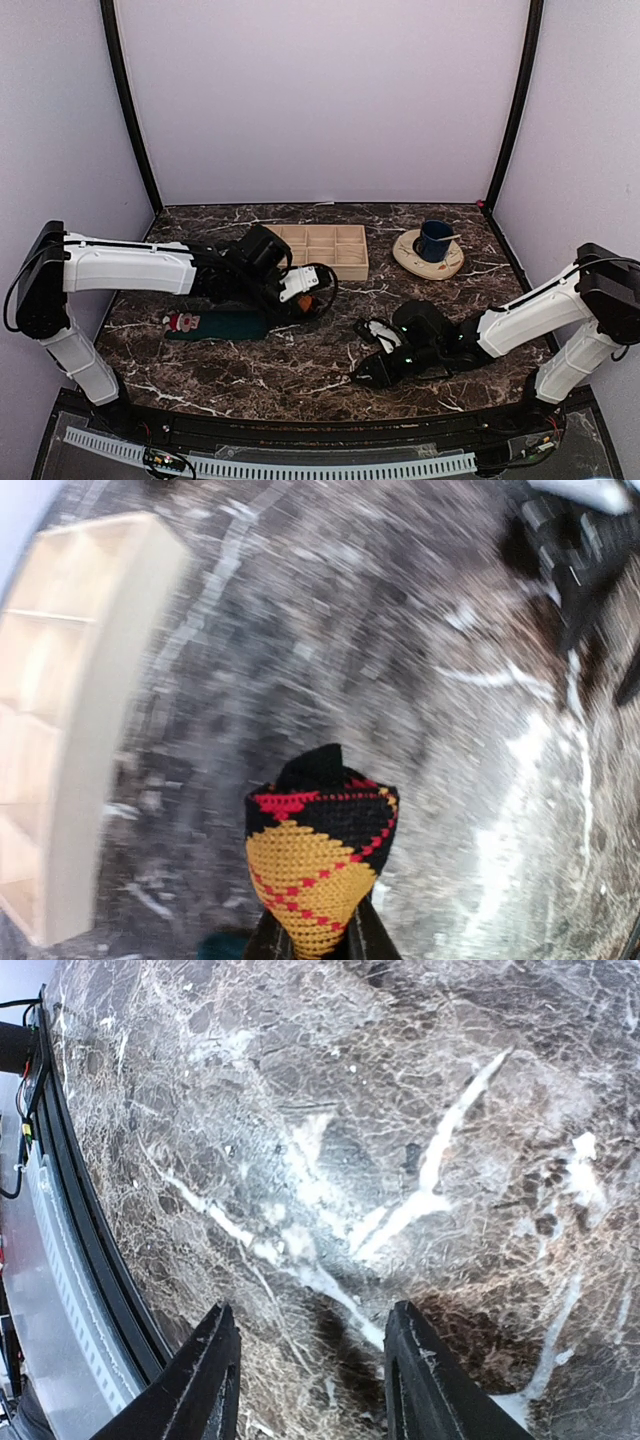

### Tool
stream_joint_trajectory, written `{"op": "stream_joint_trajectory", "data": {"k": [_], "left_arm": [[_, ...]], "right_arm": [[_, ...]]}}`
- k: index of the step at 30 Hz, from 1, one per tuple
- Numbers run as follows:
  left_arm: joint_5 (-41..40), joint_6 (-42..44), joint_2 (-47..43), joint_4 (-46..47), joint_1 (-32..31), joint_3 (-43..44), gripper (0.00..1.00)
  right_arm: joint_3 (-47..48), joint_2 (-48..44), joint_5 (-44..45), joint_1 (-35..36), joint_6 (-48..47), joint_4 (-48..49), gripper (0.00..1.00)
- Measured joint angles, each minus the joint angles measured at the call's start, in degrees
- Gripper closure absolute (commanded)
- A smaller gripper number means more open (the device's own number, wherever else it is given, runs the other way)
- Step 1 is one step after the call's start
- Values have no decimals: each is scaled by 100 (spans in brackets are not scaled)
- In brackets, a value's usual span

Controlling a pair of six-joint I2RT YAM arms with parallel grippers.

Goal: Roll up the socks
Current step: Place the sock in the storage box.

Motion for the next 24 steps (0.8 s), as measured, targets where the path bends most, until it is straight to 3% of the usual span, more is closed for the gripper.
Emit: {"op": "stream_joint_trajectory", "data": {"k": [8, 16, 24], "left_arm": [[-245, 68, -120, 52, 741, 699, 100], [-435, 592, 332, 256, 1537, 1781, 100], [-680, 1176, 1132, 776, 1762, 1895, 100]], "right_arm": [[7, 0, 111, -52, -46, 2, 55], [293, 146, 155, -140, -177, 0, 55], [612, 533, 136, -203, -284, 90, 55]]}}
